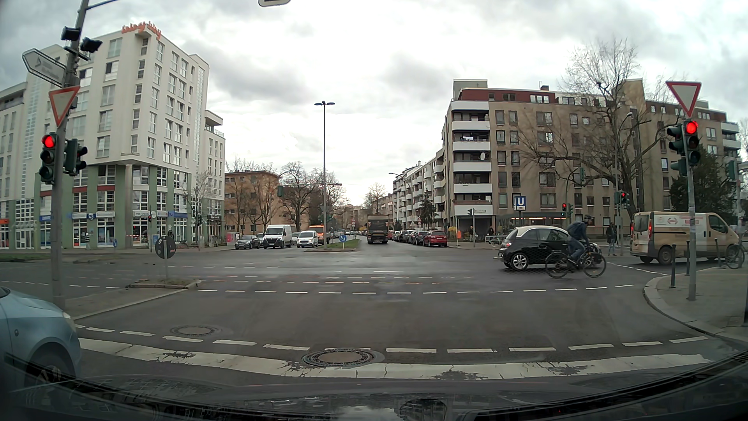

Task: Follow the waypoints while adhering to traffic rules and regulations

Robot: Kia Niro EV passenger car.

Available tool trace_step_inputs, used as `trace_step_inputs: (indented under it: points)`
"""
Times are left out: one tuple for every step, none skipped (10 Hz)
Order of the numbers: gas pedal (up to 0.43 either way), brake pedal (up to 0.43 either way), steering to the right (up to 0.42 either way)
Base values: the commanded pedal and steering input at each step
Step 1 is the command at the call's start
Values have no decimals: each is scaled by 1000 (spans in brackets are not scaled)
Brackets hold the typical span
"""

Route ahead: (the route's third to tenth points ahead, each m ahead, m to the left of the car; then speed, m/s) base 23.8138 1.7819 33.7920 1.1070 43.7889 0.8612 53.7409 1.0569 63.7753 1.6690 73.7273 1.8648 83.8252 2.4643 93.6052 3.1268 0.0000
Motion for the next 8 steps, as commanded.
trace_step_inputs:
  points:
    - [0,439,-3]
    - [0,439,-3]
    - [0,439,-3]
    - [0,445,-3]
    - [0,439,-3]
    - [0,439,-3]
    - [0,445,-3]
    - [0,445,-3]
